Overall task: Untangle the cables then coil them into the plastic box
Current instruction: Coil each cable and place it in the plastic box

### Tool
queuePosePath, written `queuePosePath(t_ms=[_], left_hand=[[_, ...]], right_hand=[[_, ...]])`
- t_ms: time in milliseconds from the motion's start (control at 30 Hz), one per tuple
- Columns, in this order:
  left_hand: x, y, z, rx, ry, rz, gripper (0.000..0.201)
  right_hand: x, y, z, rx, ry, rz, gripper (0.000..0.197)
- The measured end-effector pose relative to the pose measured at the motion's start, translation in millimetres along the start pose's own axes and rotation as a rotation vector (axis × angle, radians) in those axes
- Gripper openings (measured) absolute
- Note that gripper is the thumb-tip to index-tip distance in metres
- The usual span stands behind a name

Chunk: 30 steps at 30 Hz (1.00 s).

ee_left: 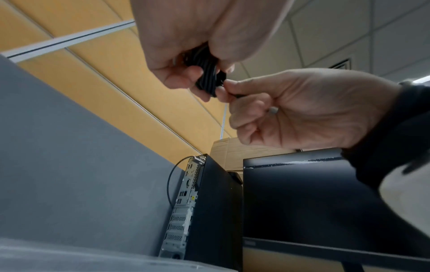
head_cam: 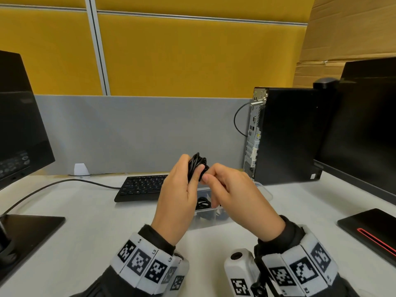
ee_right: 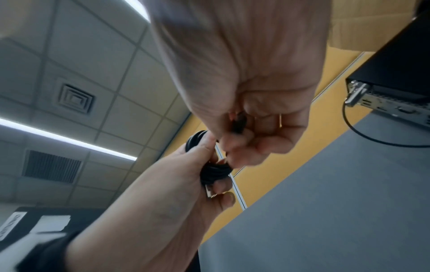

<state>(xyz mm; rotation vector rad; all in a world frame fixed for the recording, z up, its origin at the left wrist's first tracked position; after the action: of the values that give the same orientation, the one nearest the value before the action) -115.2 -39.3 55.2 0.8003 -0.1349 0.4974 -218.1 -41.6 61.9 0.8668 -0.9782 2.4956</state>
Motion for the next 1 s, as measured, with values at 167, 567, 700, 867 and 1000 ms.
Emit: queuePosePath(t_ms=[167, 567, 700, 867, 1000], left_hand=[[-3, -1, -1, -0.095, 0.006, 0.109, 0.020], [9, 11, -3, -0.113, 0.115, -0.005, 0.019], [17, 19, -1, -0.100, 0.140, -0.082, 0.016], [17, 9, 2, 0.026, 0.110, -0.198, 0.024], [23, 7, 4, 0.143, 0.171, -0.444, 0.020]], right_hand=[[-12, 15, -1, -0.136, -0.051, 0.246, 0.025], [-14, 0, 2, -0.016, 0.151, 0.382, 0.021], [-9, -7, 2, 0.020, 0.056, 0.531, 0.018], [4, -3, 1, 0.069, -0.085, 0.450, 0.018], [28, -6, 1, 0.269, 0.162, -0.258, 0.026]])
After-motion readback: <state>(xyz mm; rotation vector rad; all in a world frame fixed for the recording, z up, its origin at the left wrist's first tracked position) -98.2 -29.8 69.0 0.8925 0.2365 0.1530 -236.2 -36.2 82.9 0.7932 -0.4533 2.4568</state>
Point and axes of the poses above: each hand's wrist, its own z-axis towards the middle knuckle, its own x-axis out of the back of the hand, y = z × x, the point moved 8 cm from there along z, towards the middle knuckle, and after that the axes turned 8 degrees about x, right-handed, at the moved point
